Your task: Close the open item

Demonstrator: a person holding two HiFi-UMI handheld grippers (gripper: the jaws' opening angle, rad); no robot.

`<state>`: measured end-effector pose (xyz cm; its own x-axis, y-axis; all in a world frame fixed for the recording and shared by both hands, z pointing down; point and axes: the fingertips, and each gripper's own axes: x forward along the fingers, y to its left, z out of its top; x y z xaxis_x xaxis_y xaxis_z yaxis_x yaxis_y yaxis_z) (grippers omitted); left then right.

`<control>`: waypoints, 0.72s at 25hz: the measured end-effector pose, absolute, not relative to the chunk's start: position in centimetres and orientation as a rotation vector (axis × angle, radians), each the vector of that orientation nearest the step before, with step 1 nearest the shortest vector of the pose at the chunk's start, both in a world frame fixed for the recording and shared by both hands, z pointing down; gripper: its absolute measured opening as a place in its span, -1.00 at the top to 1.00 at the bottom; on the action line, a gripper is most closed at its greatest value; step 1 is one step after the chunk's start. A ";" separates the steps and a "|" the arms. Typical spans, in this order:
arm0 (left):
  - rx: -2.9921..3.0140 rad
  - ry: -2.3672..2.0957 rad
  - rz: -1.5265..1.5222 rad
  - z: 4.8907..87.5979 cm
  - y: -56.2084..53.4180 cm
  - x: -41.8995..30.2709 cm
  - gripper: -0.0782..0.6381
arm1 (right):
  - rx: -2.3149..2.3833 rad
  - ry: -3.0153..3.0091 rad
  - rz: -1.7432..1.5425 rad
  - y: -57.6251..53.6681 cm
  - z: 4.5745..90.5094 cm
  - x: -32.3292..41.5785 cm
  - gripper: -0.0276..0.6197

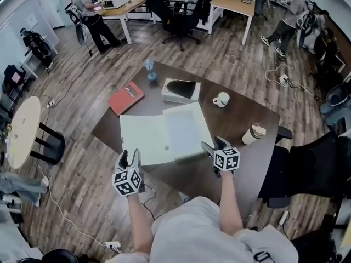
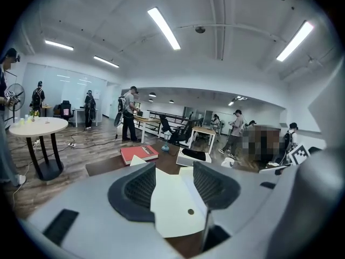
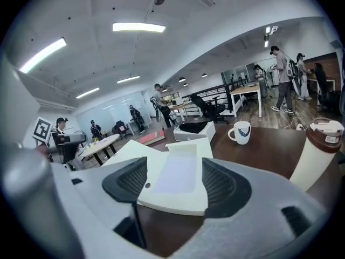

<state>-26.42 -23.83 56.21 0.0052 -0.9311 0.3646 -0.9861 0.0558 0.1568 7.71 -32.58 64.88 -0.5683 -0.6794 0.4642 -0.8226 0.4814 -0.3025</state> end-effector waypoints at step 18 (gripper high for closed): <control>1.553 -2.102 0.284 63.9 -24.0 -29.1 0.18 | 1.273 -2.244 0.763 -35.2 77.0 12.0 -0.07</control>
